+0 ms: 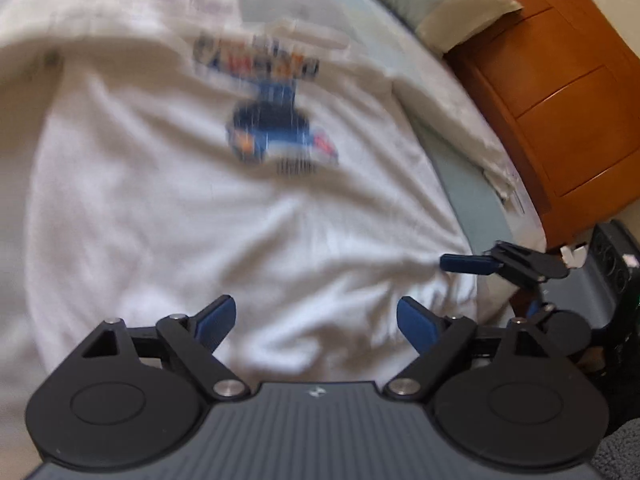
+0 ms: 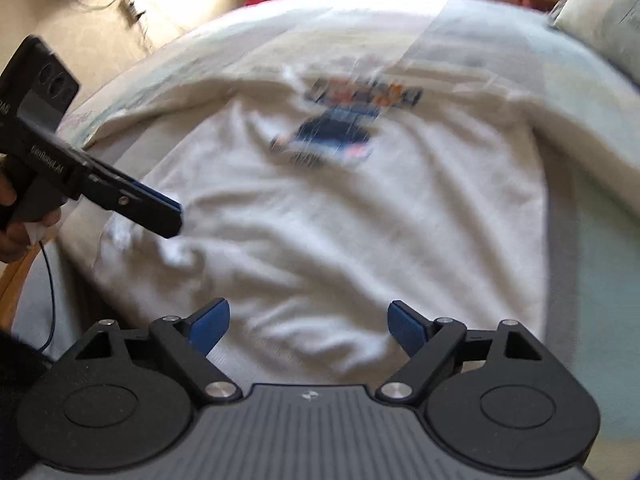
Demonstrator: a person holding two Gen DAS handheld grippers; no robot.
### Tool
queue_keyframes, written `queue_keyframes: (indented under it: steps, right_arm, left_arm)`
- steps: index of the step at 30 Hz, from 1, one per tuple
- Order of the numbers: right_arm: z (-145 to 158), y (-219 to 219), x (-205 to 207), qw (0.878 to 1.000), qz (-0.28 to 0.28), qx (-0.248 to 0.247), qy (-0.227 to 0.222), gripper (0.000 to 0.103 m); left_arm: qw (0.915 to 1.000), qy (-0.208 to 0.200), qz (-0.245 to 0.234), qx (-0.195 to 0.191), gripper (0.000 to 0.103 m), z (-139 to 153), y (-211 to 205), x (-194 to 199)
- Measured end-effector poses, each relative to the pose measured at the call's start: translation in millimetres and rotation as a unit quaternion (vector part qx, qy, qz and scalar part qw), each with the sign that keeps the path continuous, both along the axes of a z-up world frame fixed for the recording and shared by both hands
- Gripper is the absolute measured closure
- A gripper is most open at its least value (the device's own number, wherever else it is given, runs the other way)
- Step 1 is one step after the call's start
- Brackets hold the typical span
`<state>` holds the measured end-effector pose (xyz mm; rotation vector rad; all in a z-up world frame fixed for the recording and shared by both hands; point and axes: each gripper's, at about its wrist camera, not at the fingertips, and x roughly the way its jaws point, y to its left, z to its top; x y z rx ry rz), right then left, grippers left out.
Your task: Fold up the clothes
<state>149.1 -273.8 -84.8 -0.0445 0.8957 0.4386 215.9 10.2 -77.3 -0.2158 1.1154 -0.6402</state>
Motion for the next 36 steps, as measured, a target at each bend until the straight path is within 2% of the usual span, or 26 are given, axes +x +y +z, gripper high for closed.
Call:
queue_keyframes:
  steps: [2, 5, 7, 9, 11, 12, 14, 19, 21, 23, 26, 31, 36]
  right_arm:
    - [7.8, -5.0, 6.0, 1.000, -0.017, -0.014, -0.013, 0.008]
    - [-0.6, -4.1, 33.8, 0.998, -0.045, -0.046, -0.014, 0.008]
    - [-13.0, -3.0, 47.5, 0.997, -0.060, -0.044, -0.001, 0.008]
    - [-26.0, -1.8, 60.7, 0.996, -0.075, -0.039, 0.013, 0.008]
    - [-37.4, -3.5, 68.2, 0.996, -0.086, -0.036, 0.001, 0.000]
    - [-39.9, -5.0, 72.4, 0.995, -0.088, -0.035, -0.004, 0.000]
    - [-43.5, -8.2, 81.1, 0.995, -0.092, -0.032, -0.012, 0.000]
    - [-26.1, -10.6, 99.8, 0.996, -0.084, -0.040, -0.005, 0.000]
    - [-12.2, -9.4, 102.5, 0.996, -0.079, -0.044, -0.002, 0.000]
    - [1.8, -5.0, 104.8, 0.997, -0.065, -0.040, -0.023, 0.000]
    - [6.7, 5.9, 128.4, 0.998, -0.051, -0.039, -0.026, 0.000]
    - [-12.1, 40.8, 188.6, 0.999, -0.035, -0.031, 0.002, 0.000]
    - [-38.2, 66.9, 241.1, 0.996, -0.046, -0.081, -0.010, 0.000]
  left_arm:
    - [0.9988, -0.034, 0.015, 0.031, 0.015, 8.3, -3.1, 11.5]
    - [0.9934, -0.078, 0.020, 0.082, 0.015, 4.3, -14.4, 24.1]
    - [0.9875, -0.107, 0.022, 0.114, 0.015, 0.7, -22.3, 32.1]
    - [0.9862, -0.110, 0.036, 0.118, 0.015, -7.7, -21.4, 44.2]
    - [0.9859, -0.107, 0.054, 0.117, 0.012, -17.1, -18.8, 57.2]
    - [0.9856, -0.105, 0.062, 0.116, 0.007, -21.8, -17.5, 63.7]
    - [0.9849, -0.102, 0.079, 0.115, 0.007, -31.2, -14.9, 76.7]
    - [0.9802, -0.098, 0.114, 0.129, 0.007, -29.0, -11.3, 107.3]
    - [0.9805, -0.102, 0.105, 0.132, 0.007, -22.6, -10.7, 102.5]
    - [0.9798, -0.109, 0.094, 0.138, 0.007, -18.8, -9.2, 88.5]
    - [0.9784, -0.110, 0.095, 0.147, 0.007, -19.3, -4.3, 66.0]
    - [0.9774, -0.109, 0.101, 0.150, 0.007, -29.7, 0.9, 41.1]
    - [0.9779, -0.122, 0.089, 0.145, 0.003, -34.9, 3.8, 32.9]
